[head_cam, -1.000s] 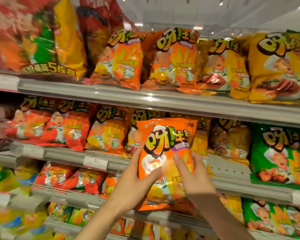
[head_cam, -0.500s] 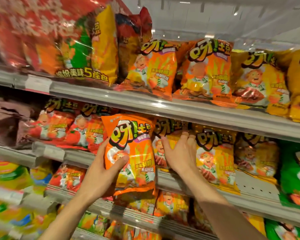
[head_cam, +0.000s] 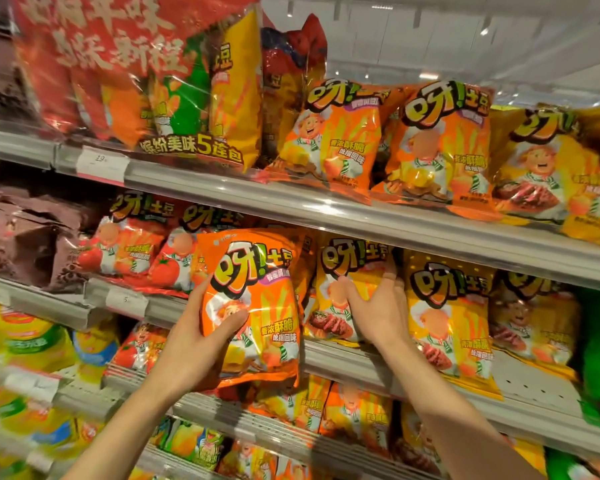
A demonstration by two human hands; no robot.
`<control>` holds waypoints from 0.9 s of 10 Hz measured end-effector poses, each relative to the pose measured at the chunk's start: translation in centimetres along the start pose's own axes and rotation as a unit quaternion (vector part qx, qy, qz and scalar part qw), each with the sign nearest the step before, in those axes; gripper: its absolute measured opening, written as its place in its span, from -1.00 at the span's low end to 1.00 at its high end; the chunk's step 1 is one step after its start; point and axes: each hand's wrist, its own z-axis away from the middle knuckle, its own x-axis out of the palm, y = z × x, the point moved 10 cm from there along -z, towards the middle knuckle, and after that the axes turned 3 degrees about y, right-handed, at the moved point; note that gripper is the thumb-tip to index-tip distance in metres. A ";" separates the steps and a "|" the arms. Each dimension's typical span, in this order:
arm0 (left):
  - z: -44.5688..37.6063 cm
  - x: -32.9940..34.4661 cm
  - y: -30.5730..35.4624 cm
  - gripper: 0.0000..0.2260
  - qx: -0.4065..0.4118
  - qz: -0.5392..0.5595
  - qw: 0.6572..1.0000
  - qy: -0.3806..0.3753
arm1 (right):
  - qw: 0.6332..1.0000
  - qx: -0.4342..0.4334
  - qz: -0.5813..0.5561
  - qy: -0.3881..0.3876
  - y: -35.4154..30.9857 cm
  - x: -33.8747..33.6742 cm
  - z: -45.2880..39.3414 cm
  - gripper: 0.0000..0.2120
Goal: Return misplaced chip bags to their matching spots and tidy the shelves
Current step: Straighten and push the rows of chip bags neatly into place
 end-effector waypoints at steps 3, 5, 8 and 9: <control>0.2 -1.8 0.4 -0.43 0.014 -0.016 1.000 0.020 | 0.999 -0.028 -0.039 0.025 -2.1 -1.4 -0.2 -0.12; 0.3 -1.9 0.2 -0.47 0.009 -0.017 1.000 0.019 | 0.999 0.020 -0.045 0.023 -1.7 -2.1 -1.1 -0.24; 0.1 -1.4 0.5 -0.41 0.021 -0.025 0.999 0.011 | 0.998 -0.004 -0.062 -0.005 -1.2 -4.2 0.6 -0.17; -0.2 -1.0 0.4 -0.31 0.023 -0.040 0.999 0.015 | 0.997 -0.009 -0.069 -0.016 -0.5 -5.7 1.4 -0.13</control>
